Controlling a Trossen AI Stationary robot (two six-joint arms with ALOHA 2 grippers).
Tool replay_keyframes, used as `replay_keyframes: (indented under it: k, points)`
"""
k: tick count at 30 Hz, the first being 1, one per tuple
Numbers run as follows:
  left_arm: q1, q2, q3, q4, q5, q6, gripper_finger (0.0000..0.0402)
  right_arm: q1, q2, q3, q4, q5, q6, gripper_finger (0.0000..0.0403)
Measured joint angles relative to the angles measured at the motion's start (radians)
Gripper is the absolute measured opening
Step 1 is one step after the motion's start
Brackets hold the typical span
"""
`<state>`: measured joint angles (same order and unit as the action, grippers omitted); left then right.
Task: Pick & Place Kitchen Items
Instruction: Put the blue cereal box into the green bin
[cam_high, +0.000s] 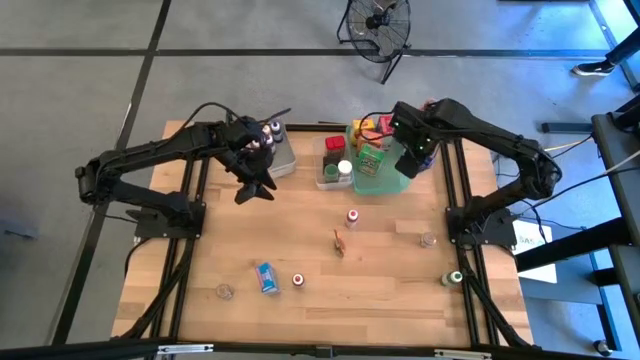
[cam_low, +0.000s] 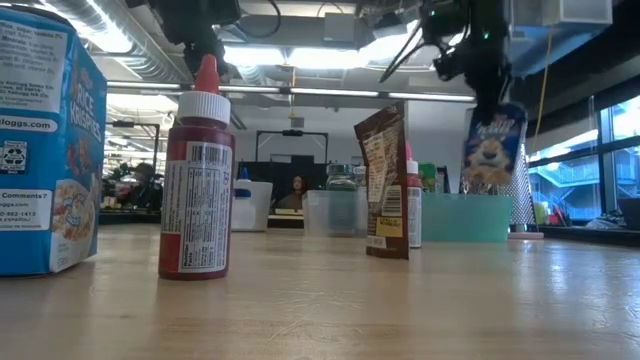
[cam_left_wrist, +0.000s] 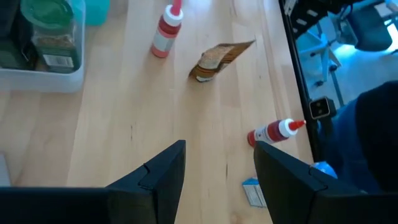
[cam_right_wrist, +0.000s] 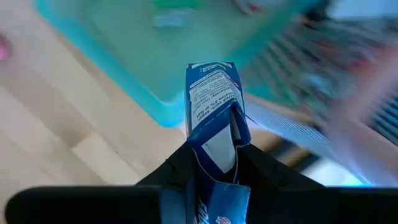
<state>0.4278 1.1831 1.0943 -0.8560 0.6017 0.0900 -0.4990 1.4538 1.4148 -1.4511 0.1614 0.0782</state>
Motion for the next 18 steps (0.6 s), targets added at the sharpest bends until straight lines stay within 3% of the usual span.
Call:
replay_keyframes:
  k: [4, 18]
  points:
    - [0.016, 0.0, 0.0, 0.044, -0.005, -0.015, 0.0185, -0.008, 0.0, -0.074, 0.125, -0.066, -0.067, 0.0088]
    - [0.034, 0.0, 0.0, 0.105, -0.058, -0.025, 0.0185, -0.017, 0.029, -0.12, 0.273, -0.069, -0.146, 0.0088]
